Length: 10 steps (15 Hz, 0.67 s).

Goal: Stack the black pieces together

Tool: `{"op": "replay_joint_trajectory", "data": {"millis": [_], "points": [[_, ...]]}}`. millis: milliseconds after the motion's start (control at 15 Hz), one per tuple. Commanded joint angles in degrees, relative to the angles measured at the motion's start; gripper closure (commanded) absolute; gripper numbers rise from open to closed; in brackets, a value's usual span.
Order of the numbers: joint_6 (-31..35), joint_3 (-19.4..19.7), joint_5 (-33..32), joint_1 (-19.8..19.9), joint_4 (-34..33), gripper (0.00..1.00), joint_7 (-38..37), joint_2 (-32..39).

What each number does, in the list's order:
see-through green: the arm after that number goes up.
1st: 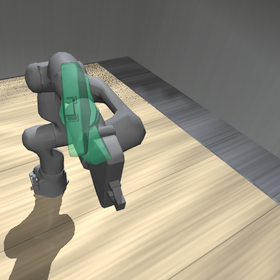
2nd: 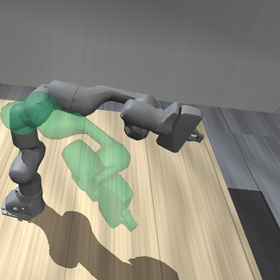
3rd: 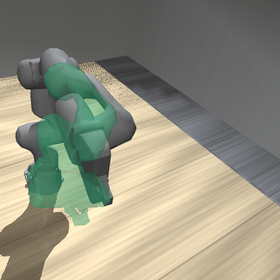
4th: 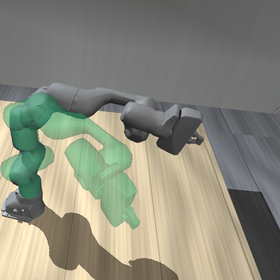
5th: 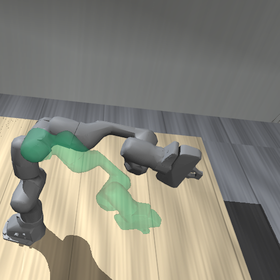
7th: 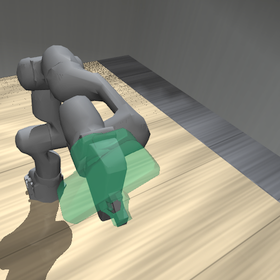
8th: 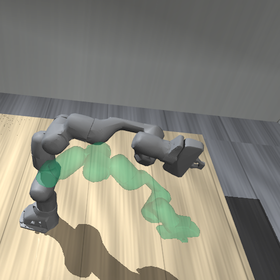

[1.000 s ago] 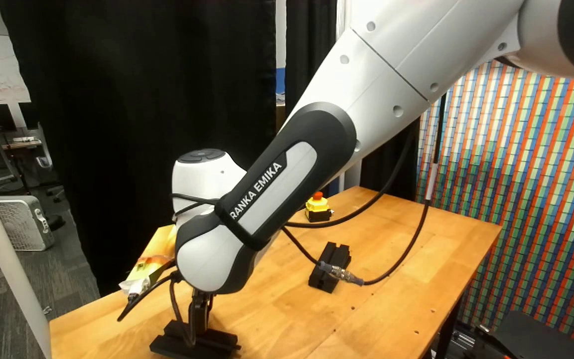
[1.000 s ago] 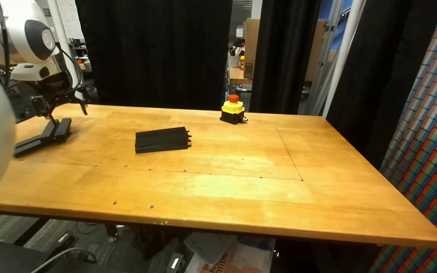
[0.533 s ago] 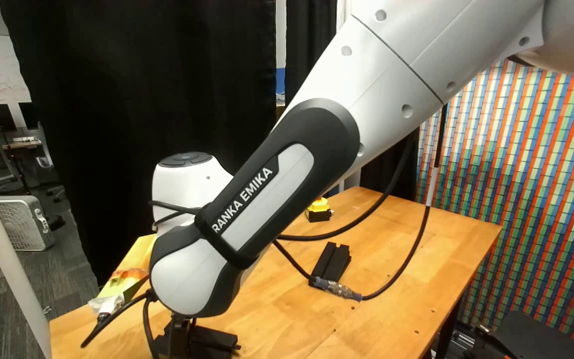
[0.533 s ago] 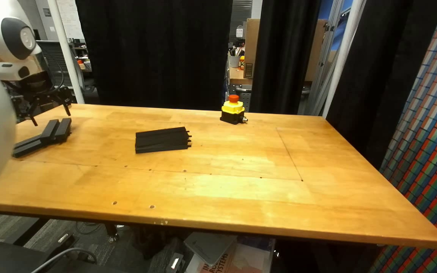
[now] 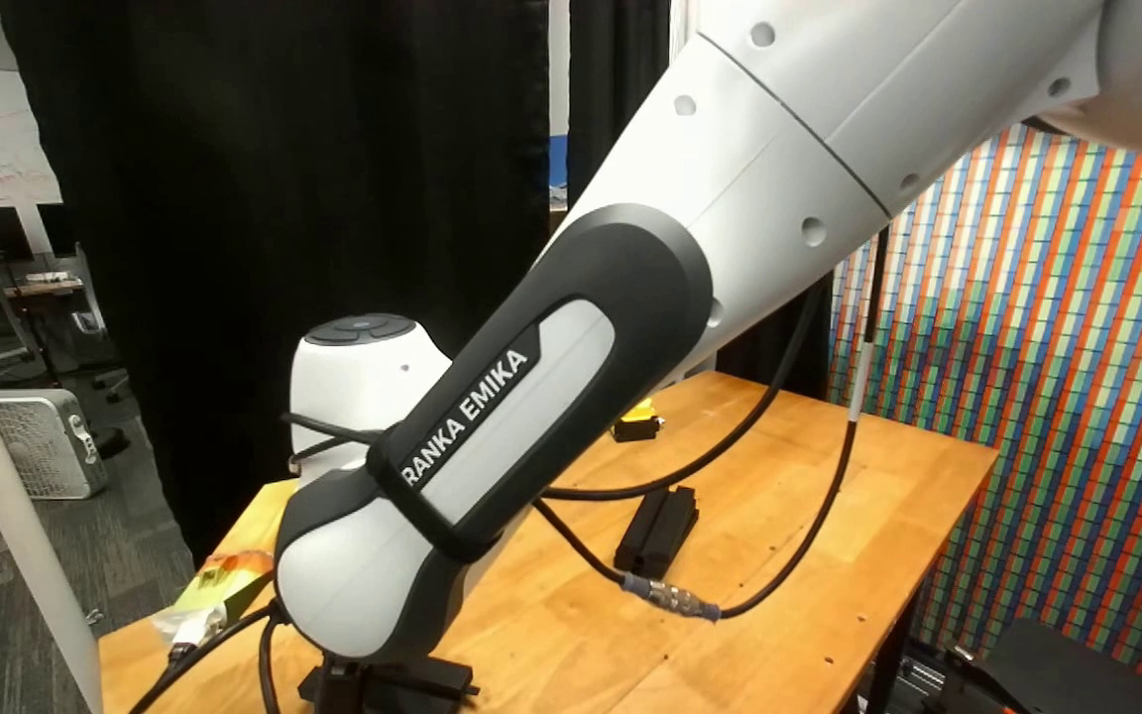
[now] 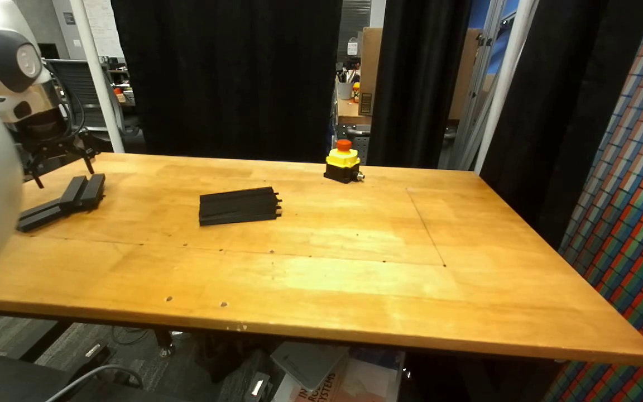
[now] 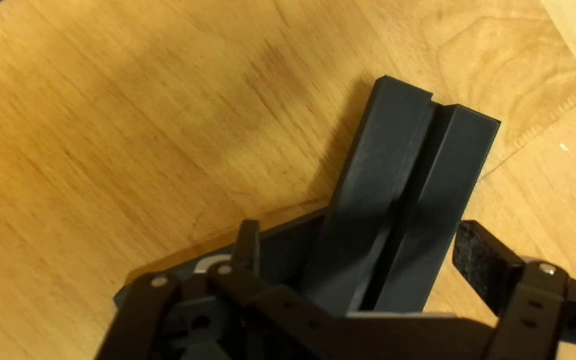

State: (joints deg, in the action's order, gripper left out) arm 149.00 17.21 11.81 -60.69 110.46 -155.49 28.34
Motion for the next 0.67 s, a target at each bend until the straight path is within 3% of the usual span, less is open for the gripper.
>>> {"op": "replay_joint_trajectory", "data": {"millis": [0,400,467,533,600], "points": [[1.79,-0.04,1.64,0.67,-0.05,0.0,-1.06,0.73],[2.35,-0.3,3.33,3.06,0.39,0.0,-0.11,1.78],[2.78,-4.56,-0.36,7.61,0.47,0.0,-2.53,1.45],[2.35,-1.2,3.46,4.5,0.19,0.0,-0.13,2.21],[2.56,-6.3,-0.74,9.66,0.05,0.0,-2.85,1.65]]}}
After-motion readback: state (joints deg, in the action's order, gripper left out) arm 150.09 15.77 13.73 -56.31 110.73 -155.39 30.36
